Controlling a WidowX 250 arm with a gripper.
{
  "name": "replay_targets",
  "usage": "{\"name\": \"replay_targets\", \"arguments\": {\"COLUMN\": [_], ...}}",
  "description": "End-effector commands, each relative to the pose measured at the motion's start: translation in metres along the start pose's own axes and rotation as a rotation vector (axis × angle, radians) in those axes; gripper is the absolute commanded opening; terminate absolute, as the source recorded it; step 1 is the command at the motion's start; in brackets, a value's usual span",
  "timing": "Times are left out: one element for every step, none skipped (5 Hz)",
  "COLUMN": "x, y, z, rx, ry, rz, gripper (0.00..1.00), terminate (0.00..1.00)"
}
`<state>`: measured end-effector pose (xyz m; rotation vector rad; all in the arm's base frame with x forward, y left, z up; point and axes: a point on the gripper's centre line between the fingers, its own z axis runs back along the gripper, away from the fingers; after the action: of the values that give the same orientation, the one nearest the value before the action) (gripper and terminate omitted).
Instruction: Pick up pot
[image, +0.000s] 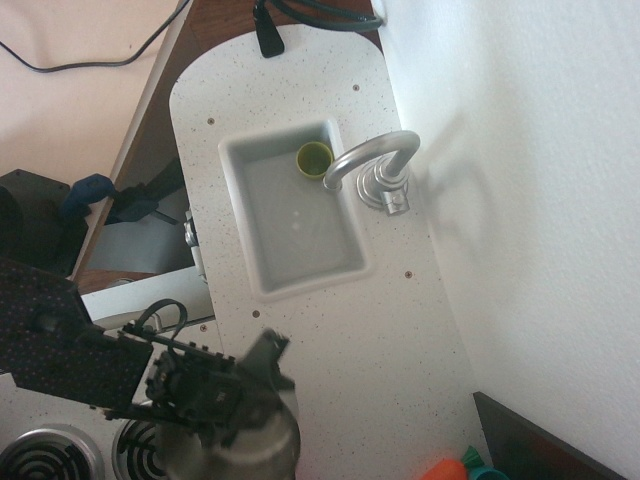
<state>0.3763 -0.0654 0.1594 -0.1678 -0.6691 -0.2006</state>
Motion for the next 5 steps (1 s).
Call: {"name": "replay_targets", "arguments": {"x": [0.084, 0.12, 0.123, 0.117, 0.108], "y": [-0.037, -0.055, -0.067, -0.065, -0.057], "z": [0.026, 0.04, 0.04, 0.042, 0.036], "rx": [-0.269, -0.266, -0.249, -0.242, -0.226], "ry": [-0.273, -0.306, -0.276, -0.277, -0.241], "rz": [0.058, -0.025, -0.084, -0.051, -0.016], "gripper": [0.0, 0.0, 0.0, 0.0, 0.0], "terminate": [0.0, 0.0, 0.0, 0.0, 0.0]}}
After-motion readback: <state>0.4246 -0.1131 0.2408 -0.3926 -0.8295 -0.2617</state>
